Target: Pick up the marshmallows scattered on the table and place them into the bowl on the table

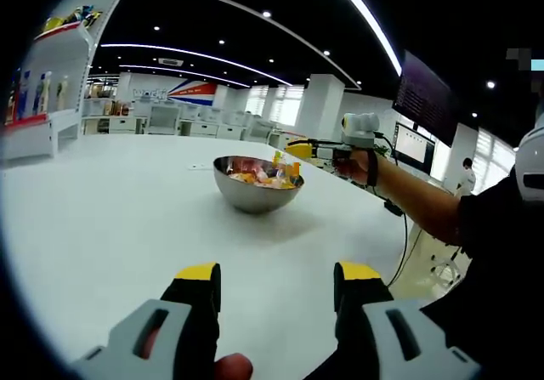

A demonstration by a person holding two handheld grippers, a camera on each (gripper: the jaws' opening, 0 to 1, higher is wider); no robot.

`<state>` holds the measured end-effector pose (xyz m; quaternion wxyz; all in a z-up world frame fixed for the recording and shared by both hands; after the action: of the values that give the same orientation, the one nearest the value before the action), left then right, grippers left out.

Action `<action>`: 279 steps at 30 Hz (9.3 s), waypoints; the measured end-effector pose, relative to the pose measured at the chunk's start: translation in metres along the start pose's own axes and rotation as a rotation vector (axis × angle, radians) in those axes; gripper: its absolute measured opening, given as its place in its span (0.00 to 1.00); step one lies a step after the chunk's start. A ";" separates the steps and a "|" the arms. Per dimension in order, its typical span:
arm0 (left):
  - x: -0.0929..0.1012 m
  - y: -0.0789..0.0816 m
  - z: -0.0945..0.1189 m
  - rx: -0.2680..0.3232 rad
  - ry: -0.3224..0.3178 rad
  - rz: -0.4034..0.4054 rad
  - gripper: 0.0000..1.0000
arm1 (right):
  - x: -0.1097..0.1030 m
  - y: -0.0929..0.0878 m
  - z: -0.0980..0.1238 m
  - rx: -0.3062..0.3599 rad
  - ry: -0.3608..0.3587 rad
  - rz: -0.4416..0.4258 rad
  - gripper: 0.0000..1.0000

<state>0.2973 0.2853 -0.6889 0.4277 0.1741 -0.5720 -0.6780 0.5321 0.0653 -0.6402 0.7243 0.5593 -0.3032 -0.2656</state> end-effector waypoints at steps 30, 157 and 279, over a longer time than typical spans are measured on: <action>0.003 0.011 -0.009 0.017 -0.012 -0.022 0.54 | 0.009 -0.003 0.058 0.081 -0.060 0.010 0.33; -0.075 0.048 -0.244 0.137 -0.492 -0.377 0.95 | -0.021 -0.080 -0.015 0.191 0.566 0.013 0.90; -0.125 0.105 -0.300 0.093 -0.337 -0.358 0.91 | 0.086 -0.085 -0.060 0.001 0.357 0.036 0.70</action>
<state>0.6267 0.1968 -0.7093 0.1910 0.1764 -0.6259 -0.7353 0.6308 0.0220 -0.7220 0.7711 0.5923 -0.1798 -0.1489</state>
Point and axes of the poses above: the point that each gripper's makers call its tool centre point, and the gripper's own axes: z roughly backward along the fingers, x roughly to its right, y roughly out of its top, the point moved 2 cm from there along z, roughly backward along the fingers
